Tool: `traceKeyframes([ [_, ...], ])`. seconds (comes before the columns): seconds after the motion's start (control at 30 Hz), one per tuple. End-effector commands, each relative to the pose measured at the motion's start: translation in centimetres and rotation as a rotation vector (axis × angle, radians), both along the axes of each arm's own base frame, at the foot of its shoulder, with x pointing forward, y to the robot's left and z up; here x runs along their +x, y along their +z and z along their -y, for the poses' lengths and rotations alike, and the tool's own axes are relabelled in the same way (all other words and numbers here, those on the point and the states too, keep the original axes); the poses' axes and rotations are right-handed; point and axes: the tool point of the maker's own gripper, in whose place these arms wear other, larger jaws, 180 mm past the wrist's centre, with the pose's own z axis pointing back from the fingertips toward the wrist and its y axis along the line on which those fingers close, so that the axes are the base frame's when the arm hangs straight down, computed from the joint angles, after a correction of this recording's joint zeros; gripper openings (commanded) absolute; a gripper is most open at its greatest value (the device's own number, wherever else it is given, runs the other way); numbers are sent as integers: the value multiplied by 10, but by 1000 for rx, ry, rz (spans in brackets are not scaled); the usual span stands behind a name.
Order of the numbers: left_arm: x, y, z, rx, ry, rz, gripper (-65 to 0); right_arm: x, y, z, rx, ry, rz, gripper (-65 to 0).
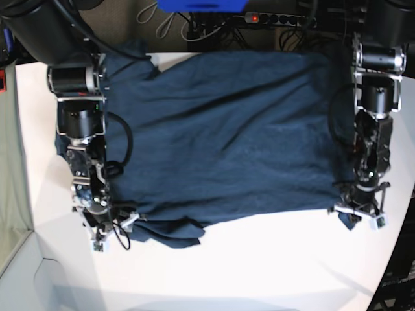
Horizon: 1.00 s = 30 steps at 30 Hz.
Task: Layout the t-shirt on the table in an organized manner, then fold the t-shirt properly
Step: 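Pull the hem with both grippers to spread the shirt flat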
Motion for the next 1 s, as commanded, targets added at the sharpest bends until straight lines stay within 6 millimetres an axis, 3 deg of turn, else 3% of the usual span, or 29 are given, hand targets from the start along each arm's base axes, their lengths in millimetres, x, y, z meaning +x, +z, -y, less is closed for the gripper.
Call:
traceKeyframes([
  [0.0, 20, 41, -9, 21, 11, 104, -624, 18, 30, 3, -2, -11, 82, -252],
  [0.1, 27, 54, -10, 20, 17, 127, -510, 20, 44, 10, -11, -17, 118, -220],
  [0.23, 29, 57, -9, 23, 16, 135, -320, 4, 49, 23, -55, -14, 155, -221],
  [0.37, 28, 55, -10, 22, 19, 130, -252, -14, 49, 29, -83, -7, 164, -221],
  [0.5, 27, 71, -11, 36, 3, 168, -230, -32, 51, 27, -90, 2, 147, -221],
  [0.73, -39, 31, 1, -94, -39, 64, -230, -83, 64, 38, -109, -19, 141, -220],
  [0.9, -106, 1, -9, -205, 22, -23, -230, -126, 50, 57, -106, -76, 42, -220],
  [0.97, -129, -1, -8, -230, 39, -32, -230, -141, 41, 56, -97, -87, 11, -220],
])
